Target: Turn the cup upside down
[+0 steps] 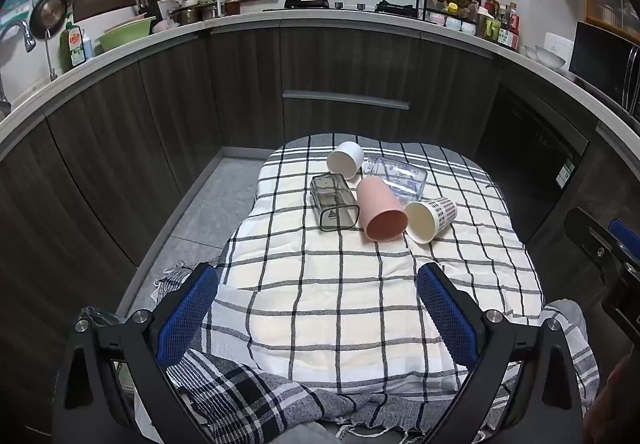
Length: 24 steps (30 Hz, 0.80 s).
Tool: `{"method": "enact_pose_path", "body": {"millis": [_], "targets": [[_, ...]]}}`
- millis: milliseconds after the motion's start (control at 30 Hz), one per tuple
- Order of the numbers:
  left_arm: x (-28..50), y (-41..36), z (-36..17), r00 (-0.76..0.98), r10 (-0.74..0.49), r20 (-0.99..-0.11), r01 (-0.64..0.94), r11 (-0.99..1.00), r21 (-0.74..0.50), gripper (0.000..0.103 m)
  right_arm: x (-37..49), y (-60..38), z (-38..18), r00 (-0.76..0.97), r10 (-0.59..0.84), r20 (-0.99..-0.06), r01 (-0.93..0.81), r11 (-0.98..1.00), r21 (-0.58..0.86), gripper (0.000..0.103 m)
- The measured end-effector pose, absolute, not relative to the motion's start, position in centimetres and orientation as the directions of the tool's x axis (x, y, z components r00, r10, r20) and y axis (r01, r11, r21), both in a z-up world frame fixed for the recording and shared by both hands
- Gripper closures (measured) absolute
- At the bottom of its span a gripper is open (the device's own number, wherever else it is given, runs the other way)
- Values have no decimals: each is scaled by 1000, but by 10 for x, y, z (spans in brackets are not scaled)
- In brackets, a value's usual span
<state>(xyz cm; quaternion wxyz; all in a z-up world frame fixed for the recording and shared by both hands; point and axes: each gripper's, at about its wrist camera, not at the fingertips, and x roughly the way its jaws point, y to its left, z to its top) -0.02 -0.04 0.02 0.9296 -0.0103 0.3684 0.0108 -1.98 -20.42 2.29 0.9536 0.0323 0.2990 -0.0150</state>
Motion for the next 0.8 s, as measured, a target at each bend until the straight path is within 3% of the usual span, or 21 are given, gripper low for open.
{"method": "enact_pose_path", "body": {"millis": [800], "targets": [[-3, 0, 7, 744, 6, -668, -22, 1000, -15, 2, -22, -205, 26, 830, -5, -558, 52, 996, 68, 13]]}}
